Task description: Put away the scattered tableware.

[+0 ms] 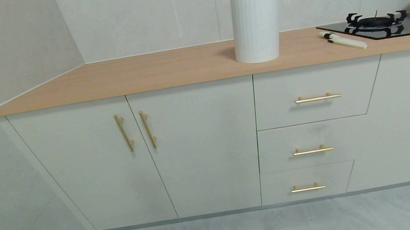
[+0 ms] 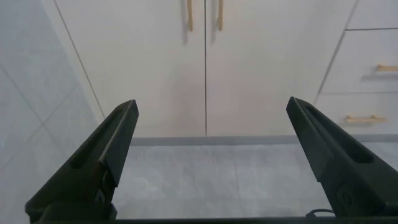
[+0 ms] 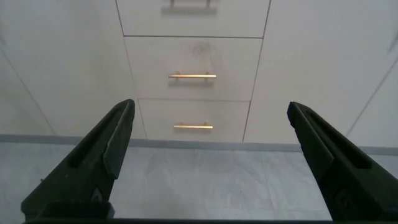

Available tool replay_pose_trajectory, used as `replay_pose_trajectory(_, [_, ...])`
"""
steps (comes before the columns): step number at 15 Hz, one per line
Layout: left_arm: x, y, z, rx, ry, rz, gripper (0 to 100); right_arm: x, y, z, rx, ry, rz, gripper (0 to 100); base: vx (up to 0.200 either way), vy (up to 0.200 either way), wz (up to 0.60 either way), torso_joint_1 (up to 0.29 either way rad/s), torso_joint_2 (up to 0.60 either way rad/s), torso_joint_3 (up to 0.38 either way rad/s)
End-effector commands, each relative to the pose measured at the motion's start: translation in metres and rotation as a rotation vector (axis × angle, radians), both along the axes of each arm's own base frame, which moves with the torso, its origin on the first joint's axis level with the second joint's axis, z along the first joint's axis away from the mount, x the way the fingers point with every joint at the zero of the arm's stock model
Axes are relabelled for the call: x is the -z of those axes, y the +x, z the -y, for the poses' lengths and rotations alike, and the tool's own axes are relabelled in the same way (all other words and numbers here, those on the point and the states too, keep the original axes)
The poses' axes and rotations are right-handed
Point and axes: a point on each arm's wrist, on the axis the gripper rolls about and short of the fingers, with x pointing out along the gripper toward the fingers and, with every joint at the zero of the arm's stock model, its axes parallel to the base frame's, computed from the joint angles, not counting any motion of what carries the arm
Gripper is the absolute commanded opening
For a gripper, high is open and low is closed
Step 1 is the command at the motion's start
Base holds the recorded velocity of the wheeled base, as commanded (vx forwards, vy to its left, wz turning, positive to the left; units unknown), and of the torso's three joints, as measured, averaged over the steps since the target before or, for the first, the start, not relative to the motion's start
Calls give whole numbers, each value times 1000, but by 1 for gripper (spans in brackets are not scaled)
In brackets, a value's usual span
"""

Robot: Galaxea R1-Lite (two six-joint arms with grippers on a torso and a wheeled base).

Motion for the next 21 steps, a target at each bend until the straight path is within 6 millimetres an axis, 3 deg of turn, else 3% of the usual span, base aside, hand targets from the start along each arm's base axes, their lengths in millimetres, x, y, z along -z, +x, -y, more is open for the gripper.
replay_pose_trajectory(1, [0, 0, 0, 0, 0, 1, 100, 0, 0, 0, -1, 0, -3, 100, 200, 0, 0, 2, 2, 7])
replay_pose_trajectory(15, [0, 0, 0, 0, 0, 1, 100, 0, 0, 0, -1, 0, -3, 100, 200, 0, 0, 1, 1, 4])
replay_pose_trajectory(21, [0, 0, 0, 2, 0, 1, 100, 0, 0, 0, -1, 0, -3, 100, 0, 0, 0, 0, 0, 0])
